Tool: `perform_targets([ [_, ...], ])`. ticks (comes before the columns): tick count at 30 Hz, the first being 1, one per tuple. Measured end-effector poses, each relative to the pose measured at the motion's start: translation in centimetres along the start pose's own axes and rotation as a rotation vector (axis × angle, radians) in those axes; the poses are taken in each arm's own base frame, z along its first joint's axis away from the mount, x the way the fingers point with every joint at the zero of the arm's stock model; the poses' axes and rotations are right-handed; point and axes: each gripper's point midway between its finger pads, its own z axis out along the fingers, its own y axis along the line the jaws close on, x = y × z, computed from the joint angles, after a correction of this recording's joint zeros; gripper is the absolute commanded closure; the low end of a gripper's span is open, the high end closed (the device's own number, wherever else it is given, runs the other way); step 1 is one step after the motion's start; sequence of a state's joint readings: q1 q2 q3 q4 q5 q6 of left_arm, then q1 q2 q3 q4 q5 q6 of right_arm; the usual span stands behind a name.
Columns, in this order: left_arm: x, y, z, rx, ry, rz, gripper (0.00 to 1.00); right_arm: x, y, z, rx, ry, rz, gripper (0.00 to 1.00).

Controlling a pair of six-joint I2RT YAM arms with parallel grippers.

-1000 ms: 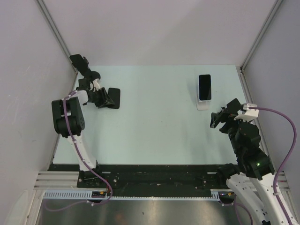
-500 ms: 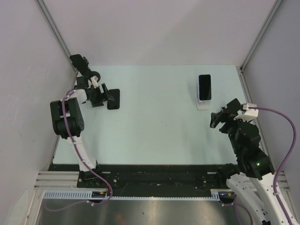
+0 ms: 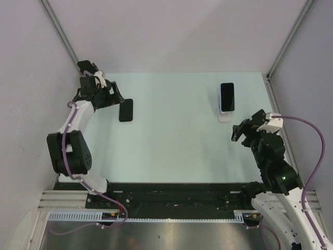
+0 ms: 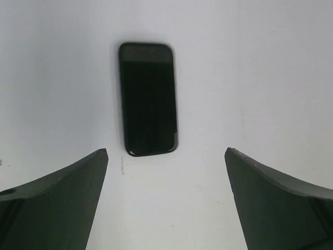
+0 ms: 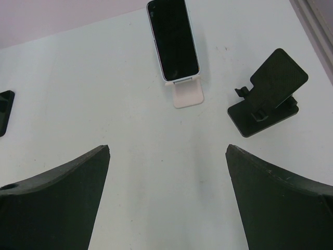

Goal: Remove the phone from the phone stand

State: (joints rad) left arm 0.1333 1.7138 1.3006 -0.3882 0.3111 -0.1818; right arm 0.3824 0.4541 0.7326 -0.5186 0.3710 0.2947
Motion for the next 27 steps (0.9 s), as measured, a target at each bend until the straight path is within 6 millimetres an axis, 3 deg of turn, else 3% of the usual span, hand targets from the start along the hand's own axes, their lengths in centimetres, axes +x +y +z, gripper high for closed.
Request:
perform_targets([
  [6,-3.8,-8.0,-8.1,0.087,-0.223,0.168,0.0,1.3,0.0,1.0,0.024,0.06,-0.028,0.0],
  [10,-3.6,-13.0,-14.7,0.167,-0.366,0.272,0.0,2.3,-0.1,1.8,0.051,0.122,-0.056,0.0],
  [13,-2.5,-14.6,-19.0,0.206,-0.458,0.317,0.0,2.7,0.0,2.3,0.061,0.151,-0.068,0.0],
  [16,-0.6,-14.2,-22.3,0.212,-0.543,0.334,0.0,3.0,0.0,2.8,0.07,0.175,-0.073,0.0],
  [21,3.2,-12.2,-23.2,0.19,-0.577,0.33,0.0,3.6,-0.7,4.3,0.125,0.222,-0.065,0.0],
  [27,7.7,-9.9,-19.8,0.133,-0.482,0.341,0.0,4.2,-4.1,6.6,0.317,0.268,-0.006,0.0],
])
